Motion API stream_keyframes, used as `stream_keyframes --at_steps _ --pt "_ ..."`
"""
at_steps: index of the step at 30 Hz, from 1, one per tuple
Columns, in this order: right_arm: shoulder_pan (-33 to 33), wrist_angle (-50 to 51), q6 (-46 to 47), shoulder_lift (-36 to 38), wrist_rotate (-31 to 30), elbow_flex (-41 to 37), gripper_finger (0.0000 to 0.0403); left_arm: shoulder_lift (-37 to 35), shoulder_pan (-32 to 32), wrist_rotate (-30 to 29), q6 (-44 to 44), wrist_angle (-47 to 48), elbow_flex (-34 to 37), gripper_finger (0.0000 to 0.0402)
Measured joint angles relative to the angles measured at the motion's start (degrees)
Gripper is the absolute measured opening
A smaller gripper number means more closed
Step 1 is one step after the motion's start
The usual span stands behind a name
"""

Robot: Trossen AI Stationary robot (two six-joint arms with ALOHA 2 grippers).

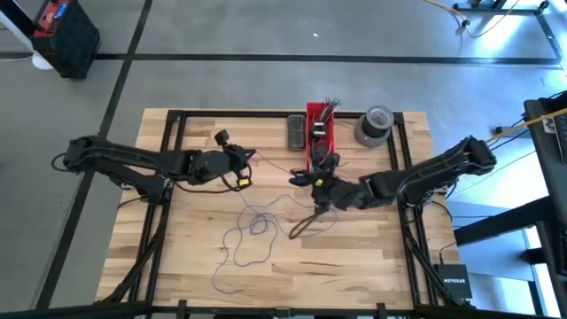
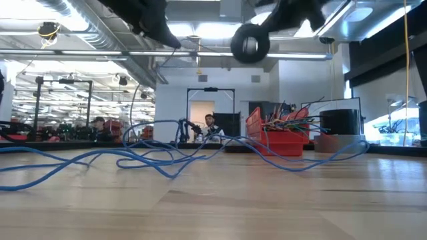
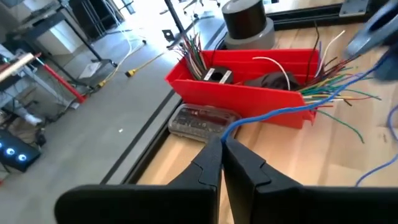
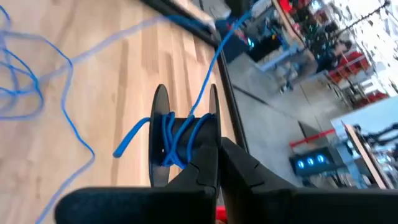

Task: Coil cords
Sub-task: Coil the blue wire into the black spool

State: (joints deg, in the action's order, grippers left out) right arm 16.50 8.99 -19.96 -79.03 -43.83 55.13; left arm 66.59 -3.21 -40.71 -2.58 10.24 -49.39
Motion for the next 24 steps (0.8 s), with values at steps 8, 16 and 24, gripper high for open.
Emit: stream_keyframes --at_steps 8,16,24 --pt "-5.97 -5.89 1.34 -8.47 -0.42 -0.08 0.0008 -0.2 -1.4 7.9 3.33 -4.33 0.04 0.0005" --pt "-13.15 -21.04 4.55 -15.58 4.46 -0.08 0.0008 3.78 -4.27 18.27 1.51 -16.34 0.04 0.0005" --pt "-17.81 -33.6 12.78 -16.61 16.8 -0.08 0.0008 7.63 -2.57 19.03 1.19 -20.69 0.04 0.0005"
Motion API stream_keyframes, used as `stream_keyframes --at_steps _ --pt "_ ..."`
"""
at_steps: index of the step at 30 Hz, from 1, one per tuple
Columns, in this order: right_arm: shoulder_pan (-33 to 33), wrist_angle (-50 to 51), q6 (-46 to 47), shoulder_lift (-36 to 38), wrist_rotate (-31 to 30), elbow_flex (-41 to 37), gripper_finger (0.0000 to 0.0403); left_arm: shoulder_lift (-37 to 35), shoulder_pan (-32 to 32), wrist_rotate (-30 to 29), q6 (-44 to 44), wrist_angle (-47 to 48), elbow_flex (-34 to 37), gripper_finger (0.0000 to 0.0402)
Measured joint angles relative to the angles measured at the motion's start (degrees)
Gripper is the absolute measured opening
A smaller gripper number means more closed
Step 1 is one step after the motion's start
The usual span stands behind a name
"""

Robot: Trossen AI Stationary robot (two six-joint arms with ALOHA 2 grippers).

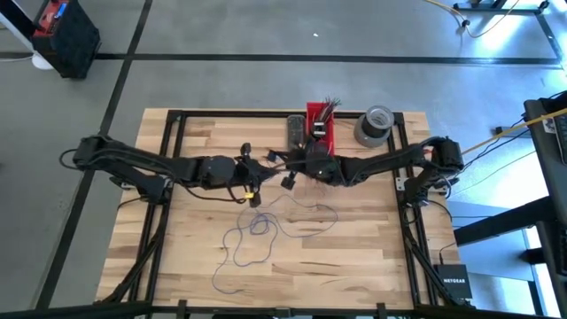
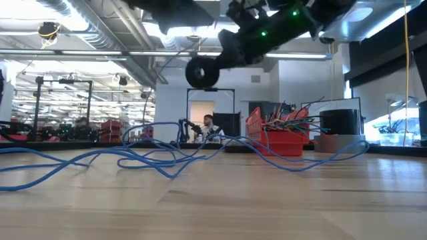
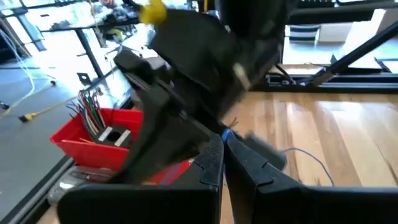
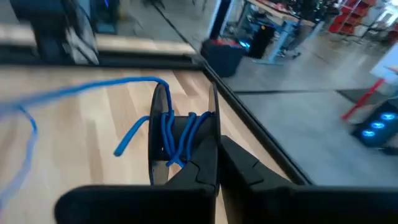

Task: Coil cords
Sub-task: Coil the blue wire into the black spool

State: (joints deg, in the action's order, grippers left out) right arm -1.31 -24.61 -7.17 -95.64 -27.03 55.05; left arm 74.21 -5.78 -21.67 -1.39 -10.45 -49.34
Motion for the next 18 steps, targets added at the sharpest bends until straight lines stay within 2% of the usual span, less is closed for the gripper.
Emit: stream_keyframes --at_steps 4,10,18 --pt "-1.66 -4.65 4.11 0.0 5.62 0.0 0.0008 1.41 0.98 2.09 0.09 -1.42 0.0 0.0005" --pt "-2.99 -9.98 8.56 0.34 14.9 0.02 0.0008 3.15 2.07 1.98 0.08 -2.2 0.0 0.0005" --pt "-2.9 -9.85 8.45 1.42 16.03 0.0 0.0008 3.17 2.17 1.99 -0.26 -1.94 0.0 0.0005"
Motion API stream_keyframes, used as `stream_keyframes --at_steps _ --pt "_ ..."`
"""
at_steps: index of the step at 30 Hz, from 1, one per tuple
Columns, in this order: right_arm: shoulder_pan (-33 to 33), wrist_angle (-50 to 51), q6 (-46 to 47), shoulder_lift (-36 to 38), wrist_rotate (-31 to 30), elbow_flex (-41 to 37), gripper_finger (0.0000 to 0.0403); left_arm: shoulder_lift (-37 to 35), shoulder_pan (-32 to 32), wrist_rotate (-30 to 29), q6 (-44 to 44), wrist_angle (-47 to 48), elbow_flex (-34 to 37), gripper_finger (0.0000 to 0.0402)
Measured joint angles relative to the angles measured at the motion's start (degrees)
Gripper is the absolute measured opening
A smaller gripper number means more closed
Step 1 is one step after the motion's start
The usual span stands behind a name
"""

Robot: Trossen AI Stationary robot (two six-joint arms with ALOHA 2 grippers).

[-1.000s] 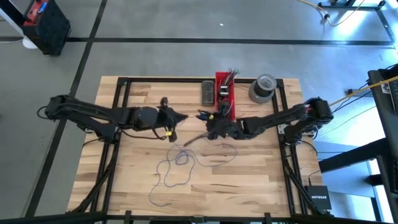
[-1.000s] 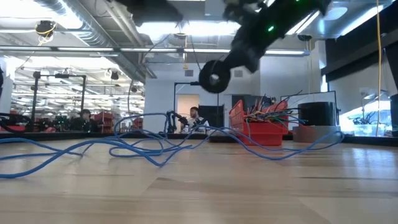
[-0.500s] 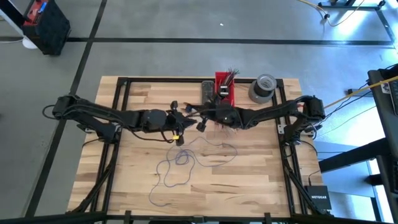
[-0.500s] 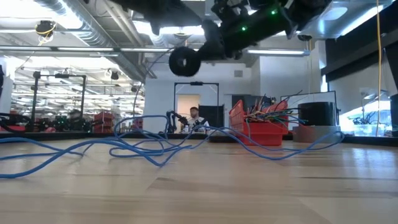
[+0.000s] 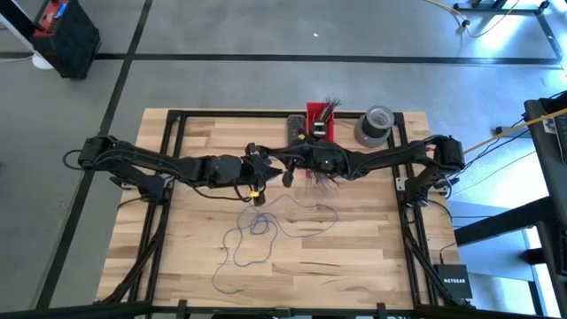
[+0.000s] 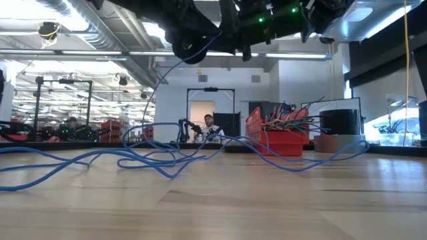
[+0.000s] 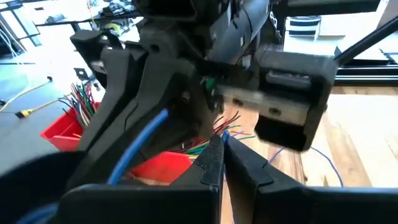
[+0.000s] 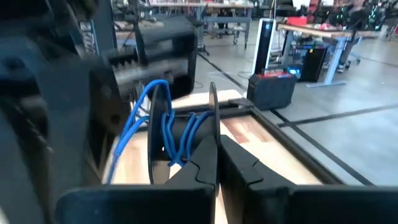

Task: Coil cords
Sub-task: Coil the blue wire into the black spool

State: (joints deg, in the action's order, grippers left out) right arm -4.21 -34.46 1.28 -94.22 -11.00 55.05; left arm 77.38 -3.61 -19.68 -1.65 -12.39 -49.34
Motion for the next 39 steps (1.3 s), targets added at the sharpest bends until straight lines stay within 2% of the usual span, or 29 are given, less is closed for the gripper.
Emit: stream_keyframes --at_steps 14,21,27,30,33,39 --pt "0.11 3.3 -3.08 11.13 0.28 0.04 0.0008 0.0 1.7 0.13 -0.51 2.81 -0.07 0.0005" --pt "0.11 5.75 -3.78 10.96 0.25 0.13 0.0008 0.09 1.66 0.16 -0.37 2.15 -0.07 0.0005" --pt "0.11 12.42 -7.93 9.11 -3.15 0.02 0.0008 0.09 -0.53 1.9 -1.25 -4.08 -0.07 0.0005" --pt "0.49 12.23 -9.26 7.07 -3.38 0.04 0.0008 0.09 -1.46 1.93 -1.98 -6.82 -0.07 0.0005" --pt "1.8 11.78 -11.21 4.89 -3.98 0.07 0.0008 0.06 -1.43 0.6 -2.18 -7.55 -0.04 0.0005" --pt "4.39 12.37 -12.8 3.64 -7.73 0.02 0.0008 -1.54 -2.28 -7.98 -3.81 -3.33 -0.04 0.0005"
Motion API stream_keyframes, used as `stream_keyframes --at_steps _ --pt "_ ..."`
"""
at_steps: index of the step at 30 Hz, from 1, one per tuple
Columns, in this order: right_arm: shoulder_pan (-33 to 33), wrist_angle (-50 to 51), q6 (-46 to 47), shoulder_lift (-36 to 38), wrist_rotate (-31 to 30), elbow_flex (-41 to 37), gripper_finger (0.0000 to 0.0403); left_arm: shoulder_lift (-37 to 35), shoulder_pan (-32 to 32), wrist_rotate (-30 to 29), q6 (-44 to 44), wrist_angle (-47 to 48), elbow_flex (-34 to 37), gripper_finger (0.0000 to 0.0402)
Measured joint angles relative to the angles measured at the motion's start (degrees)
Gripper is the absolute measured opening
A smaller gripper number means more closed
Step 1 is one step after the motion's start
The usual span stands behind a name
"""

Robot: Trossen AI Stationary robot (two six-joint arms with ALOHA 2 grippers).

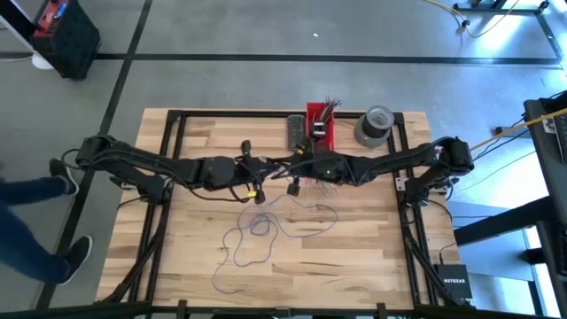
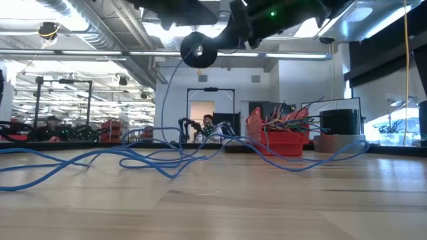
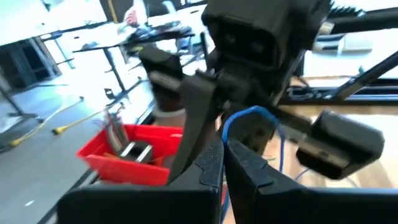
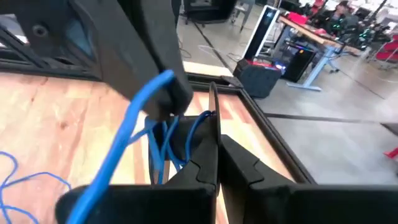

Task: Coil cords
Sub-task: Coil the blue wire into the black spool

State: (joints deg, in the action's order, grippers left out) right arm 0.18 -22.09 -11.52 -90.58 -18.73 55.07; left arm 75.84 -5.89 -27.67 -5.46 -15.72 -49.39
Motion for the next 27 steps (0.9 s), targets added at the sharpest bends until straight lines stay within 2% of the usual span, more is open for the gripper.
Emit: stream_keyframes --at_steps 6,10,15,20,22,27 --pt "0.18 0.06 -0.84 1.06 -2.72 0.07 0.0008 -5.24 -1.27 -2.98 1.03 7.62 0.07 0.0005" --pt "0.24 0.91 -0.97 1.31 -2.43 0.07 0.0008 -7.65 -2.57 -9.05 1.91 12.0 0.07 0.0005" --pt "0.24 1.69 -0.94 1.31 -1.61 0.07 0.0008 -7.92 -2.66 -10.94 2.68 16.1 0.07 0.0005" --pt "0.65 1.74 -0.88 1.71 -0.06 0.05 0.0008 -8.14 -2.6 -16.89 3.64 18.83 0.07 0.0005" --pt "0.69 1.56 -0.94 2.22 -1.32 0.04 0.0008 -8.2 -2.75 -15.91 3.27 17.58 0.07 0.0005" --pt "0.59 -1.73 -0.95 2.64 -1.74 0.04 0.0008 -7.97 -4.41 -5.29 0.67 10.49 0.05 0.0005"
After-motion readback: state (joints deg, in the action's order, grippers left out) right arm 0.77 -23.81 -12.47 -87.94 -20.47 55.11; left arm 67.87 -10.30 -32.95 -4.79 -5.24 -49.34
